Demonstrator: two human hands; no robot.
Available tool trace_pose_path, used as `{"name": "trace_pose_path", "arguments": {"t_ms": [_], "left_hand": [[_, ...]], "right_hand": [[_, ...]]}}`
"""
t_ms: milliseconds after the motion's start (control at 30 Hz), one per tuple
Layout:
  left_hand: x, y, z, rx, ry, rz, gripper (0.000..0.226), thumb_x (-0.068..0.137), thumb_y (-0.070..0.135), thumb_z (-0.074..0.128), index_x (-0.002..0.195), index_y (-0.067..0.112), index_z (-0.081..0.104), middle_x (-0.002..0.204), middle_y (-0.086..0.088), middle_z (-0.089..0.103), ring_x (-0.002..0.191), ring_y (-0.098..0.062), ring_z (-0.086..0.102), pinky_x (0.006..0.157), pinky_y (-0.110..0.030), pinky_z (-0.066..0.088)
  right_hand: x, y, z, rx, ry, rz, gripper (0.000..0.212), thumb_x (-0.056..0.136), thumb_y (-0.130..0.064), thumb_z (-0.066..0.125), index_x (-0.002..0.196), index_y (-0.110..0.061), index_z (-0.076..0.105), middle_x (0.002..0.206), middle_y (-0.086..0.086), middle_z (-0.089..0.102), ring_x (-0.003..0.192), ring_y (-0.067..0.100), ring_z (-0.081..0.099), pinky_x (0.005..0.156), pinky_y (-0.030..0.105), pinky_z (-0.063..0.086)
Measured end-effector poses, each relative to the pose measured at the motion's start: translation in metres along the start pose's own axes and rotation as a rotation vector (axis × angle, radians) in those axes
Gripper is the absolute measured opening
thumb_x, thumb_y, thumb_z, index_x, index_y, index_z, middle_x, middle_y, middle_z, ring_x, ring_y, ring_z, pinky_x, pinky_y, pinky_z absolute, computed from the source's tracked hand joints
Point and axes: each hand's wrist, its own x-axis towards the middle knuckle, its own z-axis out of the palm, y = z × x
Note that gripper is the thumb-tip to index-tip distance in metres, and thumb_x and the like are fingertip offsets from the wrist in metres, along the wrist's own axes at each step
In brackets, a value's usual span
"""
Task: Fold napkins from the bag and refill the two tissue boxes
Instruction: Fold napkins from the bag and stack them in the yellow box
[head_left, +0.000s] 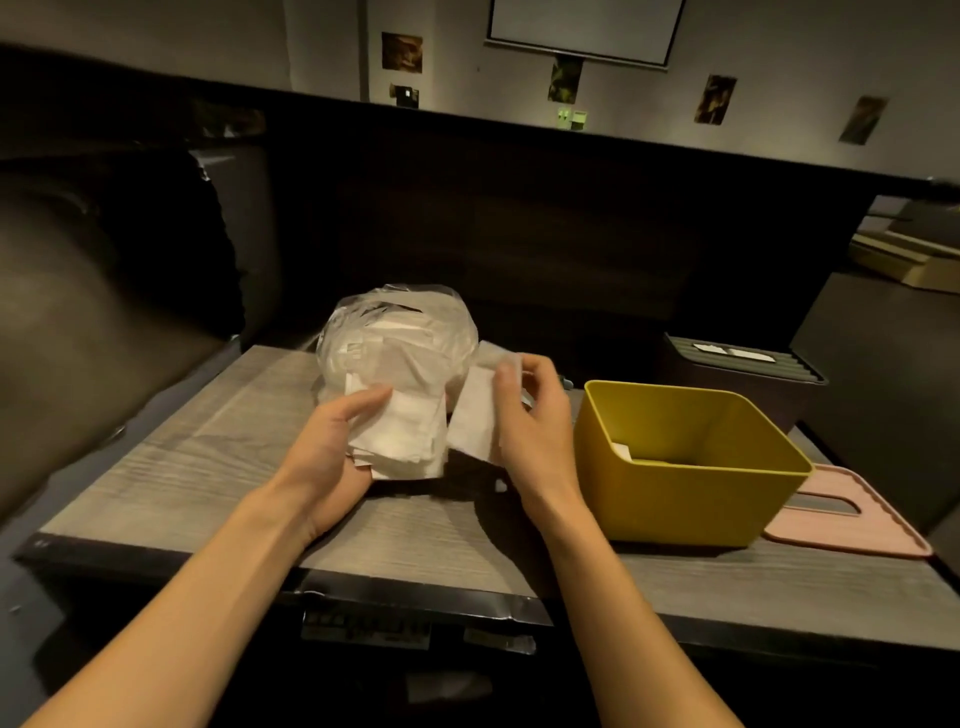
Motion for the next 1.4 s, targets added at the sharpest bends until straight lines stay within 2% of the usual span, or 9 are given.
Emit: {"name": "trace_pose_path", "arguments": {"t_ms": [167,400,533,633,733,900,1067,1233,1400], "left_hand": [[-0.004,-0.011,0.013,0.057,-0.008,0.039,0.032,0.104,0.018,0.053,0.134,0.01,0.059,0.119,-0.013,0.075,0.11,-0.028,0.073,0.092,-0.045,0.056],[-0.008,-0.016,0.029,0.053,-0.164,0.034,0.037,0.106,0.033,0.045,0.136,0.018,0.06,0.127,-0.009,0.073,0.12,-0.025,0.069,0.102,-0.047,0.052],[-0.004,-0.018,0.026,0.092,-0.129,0.072,0.033,0.108,0.019,0.046,0.138,0.014,0.059,0.125,-0.012,0.073,0.115,-0.028,0.071,0.088,-0.042,0.062],[-0.006,-0.014,0.023,-0.007,-0.117,0.076,0.031,0.107,0.02,0.047,0.134,0.014,0.061,0.125,-0.013,0.073,0.116,-0.027,0.07,0.098,-0.045,0.054],[-0.007,-0.012,0.023,-0.059,-0.123,0.097,0.033,0.105,0.02,0.048,0.135,0.01,0.059,0.127,-0.017,0.071,0.12,-0.031,0.068,0.105,-0.048,0.051],[-0.008,-0.012,0.017,0.055,-0.131,0.172,0.039,0.093,0.014,0.062,0.132,0.008,0.06,0.122,-0.017,0.073,0.113,-0.028,0.072,0.096,-0.043,0.06],[-0.006,-0.014,0.002,0.45,0.016,0.363,0.052,0.086,-0.002,0.073,0.128,0.024,0.059,0.11,-0.005,0.074,0.102,-0.02,0.073,0.078,-0.034,0.064],[0.0,-0.024,-0.004,0.76,0.091,0.405,0.075,0.089,0.002,0.071,0.149,0.031,0.037,0.12,0.017,0.049,0.111,-0.01,0.059,0.089,-0.029,0.057],[0.002,-0.027,-0.003,0.768,0.02,0.377,0.091,0.09,0.002,0.065,0.154,0.039,0.013,0.134,0.01,0.047,0.117,-0.009,0.055,0.088,-0.02,0.05]], "right_hand": [[-0.004,-0.012,0.008,0.298,-0.035,0.007,0.023,0.108,-0.03,0.053,0.129,-0.028,0.047,0.096,0.0,0.077,0.089,0.016,0.076,0.07,0.031,0.063],[-0.004,0.003,0.03,-0.298,-0.002,-0.25,0.047,0.104,-0.049,0.055,0.146,-0.045,0.034,0.104,-0.009,0.072,0.089,0.0,0.07,0.073,0.023,0.058],[-0.007,0.003,0.017,-0.148,-0.02,-0.164,0.053,0.105,-0.042,0.056,0.153,-0.041,0.034,0.129,-0.015,0.062,0.112,-0.003,0.061,0.086,0.02,0.054],[-0.007,0.008,0.004,-0.108,-0.134,0.02,0.065,0.096,-0.044,0.069,0.153,-0.039,0.036,0.126,-0.018,0.058,0.106,-0.009,0.059,0.076,0.011,0.051],[-0.01,0.006,0.002,-0.072,-0.312,0.115,0.058,0.091,-0.043,0.077,0.142,-0.035,0.051,0.12,-0.021,0.062,0.102,-0.01,0.062,0.074,0.008,0.051],[-0.015,0.003,-0.004,0.121,-0.193,0.014,0.028,0.092,-0.015,0.078,0.117,-0.026,0.069,0.112,-0.006,0.074,0.105,0.013,0.072,0.085,0.035,0.062],[-0.021,0.005,-0.011,0.135,-0.149,-0.053,0.035,0.092,-0.007,0.075,0.121,-0.026,0.066,0.12,-0.004,0.067,0.111,0.014,0.068,0.075,0.029,0.062],[-0.024,0.016,-0.006,-0.171,-0.265,0.026,0.05,0.096,-0.01,0.067,0.134,-0.038,0.05,0.132,-0.009,0.058,0.111,0.006,0.063,0.082,0.02,0.06],[-0.023,0.016,-0.006,-0.176,-0.367,0.082,0.082,0.095,-0.004,0.063,0.149,-0.046,0.019,0.132,-0.016,0.053,0.111,0.002,0.063,0.089,0.018,0.056]]}}
